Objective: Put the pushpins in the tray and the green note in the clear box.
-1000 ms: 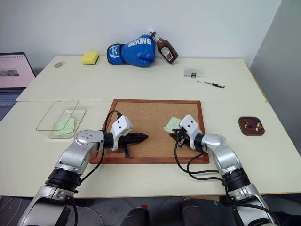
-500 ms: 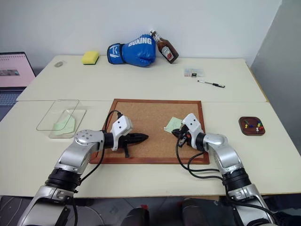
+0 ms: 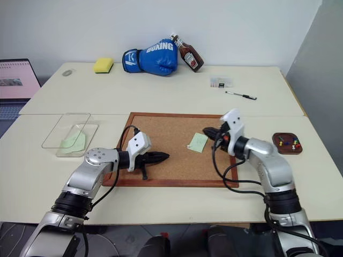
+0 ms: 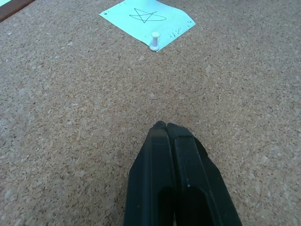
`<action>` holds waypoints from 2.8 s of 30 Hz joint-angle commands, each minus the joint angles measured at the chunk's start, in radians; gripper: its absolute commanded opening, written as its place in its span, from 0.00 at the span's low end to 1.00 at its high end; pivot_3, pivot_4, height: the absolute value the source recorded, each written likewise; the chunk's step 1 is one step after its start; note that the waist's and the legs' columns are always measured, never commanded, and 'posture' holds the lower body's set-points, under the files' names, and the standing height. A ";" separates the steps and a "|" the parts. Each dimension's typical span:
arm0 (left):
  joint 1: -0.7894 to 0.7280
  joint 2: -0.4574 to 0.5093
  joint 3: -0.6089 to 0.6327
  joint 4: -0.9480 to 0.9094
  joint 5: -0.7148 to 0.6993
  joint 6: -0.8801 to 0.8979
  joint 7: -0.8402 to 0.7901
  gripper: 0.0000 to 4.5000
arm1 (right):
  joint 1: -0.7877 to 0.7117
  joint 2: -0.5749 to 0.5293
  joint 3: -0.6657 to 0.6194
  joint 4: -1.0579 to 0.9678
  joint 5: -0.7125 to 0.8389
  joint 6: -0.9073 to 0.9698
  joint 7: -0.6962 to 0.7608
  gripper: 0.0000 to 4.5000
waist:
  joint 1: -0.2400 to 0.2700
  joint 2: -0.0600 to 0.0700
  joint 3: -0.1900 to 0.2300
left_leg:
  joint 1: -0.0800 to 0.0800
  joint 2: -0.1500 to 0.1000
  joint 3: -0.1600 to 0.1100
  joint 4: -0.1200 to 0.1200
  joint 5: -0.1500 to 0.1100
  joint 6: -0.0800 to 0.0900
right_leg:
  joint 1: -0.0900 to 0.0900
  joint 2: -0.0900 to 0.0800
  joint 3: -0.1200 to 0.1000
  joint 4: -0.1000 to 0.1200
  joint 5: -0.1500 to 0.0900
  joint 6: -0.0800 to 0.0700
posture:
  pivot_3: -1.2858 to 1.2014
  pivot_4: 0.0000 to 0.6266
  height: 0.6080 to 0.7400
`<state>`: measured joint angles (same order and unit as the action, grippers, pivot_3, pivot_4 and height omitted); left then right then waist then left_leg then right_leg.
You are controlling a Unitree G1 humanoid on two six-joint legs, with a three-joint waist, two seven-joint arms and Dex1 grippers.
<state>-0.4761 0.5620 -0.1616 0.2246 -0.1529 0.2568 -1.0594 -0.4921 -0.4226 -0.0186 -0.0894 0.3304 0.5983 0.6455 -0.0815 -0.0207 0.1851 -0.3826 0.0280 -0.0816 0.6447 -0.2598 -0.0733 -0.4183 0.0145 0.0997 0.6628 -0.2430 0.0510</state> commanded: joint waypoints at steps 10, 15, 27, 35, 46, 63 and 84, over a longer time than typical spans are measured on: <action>0.030 0.001 -0.030 -0.006 0.016 0.015 -0.013 0.00 | -0.004 -0.149 -0.364 0.314 -0.135 -0.051 -0.413 0.01 | 0.000 0.000 0.000 | 0.001 0.000 0.001 -0.001 0.000 0.000 | 0.000 0.000 0.001 0.000 0.000 0.000 | 0.52 0.24 1.00; 0.025 0.008 -0.029 0.001 0.017 0.012 -0.019 0.00 | -0.015 -0.141 -0.399 0.367 -0.113 -0.035 -0.449 0.01 | -0.001 0.000 0.000 | 0.001 0.000 0.002 0.000 0.000 0.000 | 0.001 0.000 0.002 0.000 0.000 0.000 | 0.52 0.24 1.00; 0.033 0.013 -0.025 -0.016 0.012 0.026 -0.017 0.00 | 0.006 -0.114 -0.397 0.424 -0.086 -0.006 -0.451 0.01 | -0.002 0.000 0.000 | 0.001 0.000 0.002 0.000 0.000 0.000 | 0.001 0.000 0.002 0.000 0.000 0.000 | 0.52 0.24 1.00; 0.031 0.015 -0.023 -0.016 0.014 0.028 -0.020 0.00 | -0.003 -0.109 -0.385 0.444 -0.077 -0.005 -0.455 0.01 | -0.002 0.000 0.000 | 0.002 0.000 0.002 0.000 0.000 0.000 | 0.002 0.000 0.002 0.000 0.000 0.000 | 0.52 0.24 1.00; 0.022 0.011 -0.023 -0.003 0.020 0.018 -0.012 0.00 | 0.004 -0.123 -0.340 0.358 -0.091 -0.065 -0.424 0.41 | -0.002 0.000 0.000 | 0.002 0.000 0.002 0.000 0.000 0.000 | 0.002 0.000 0.002 0.000 0.000 0.000 | 0.52 0.24 1.00; -0.001 0.002 -0.028 0.030 0.022 -0.001 -0.014 0.00 | -0.016 -0.136 -0.197 0.074 -0.023 -0.053 -0.200 0.60 | -0.002 0.000 0.000 | 0.003 0.000 0.001 0.000 0.000 0.000 | 0.002 0.000 0.002 0.000 0.000 0.000 | 0.52 0.24 1.00; 0.033 0.015 -0.010 -0.013 0.015 0.019 -0.003 0.00 | -0.031 0.067 0.295 0.101 -0.144 -0.197 0.054 0.60 | -0.001 0.000 0.000 | 0.002 0.000 0.000 0.000 0.000 0.000 | 0.002 0.000 0.000 0.000 0.000 0.000 | 0.52 0.24 1.00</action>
<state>-0.4653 0.5657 -0.1572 0.2185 -0.1527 0.2558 -1.0614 -0.4926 -0.3804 0.2656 0.0020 0.1977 0.4406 0.6965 -0.0826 -0.0204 0.1850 -0.3801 0.0283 -0.0816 0.6447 -0.2598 -0.0732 -0.4161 0.0147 0.0998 0.6629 -0.2430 0.0510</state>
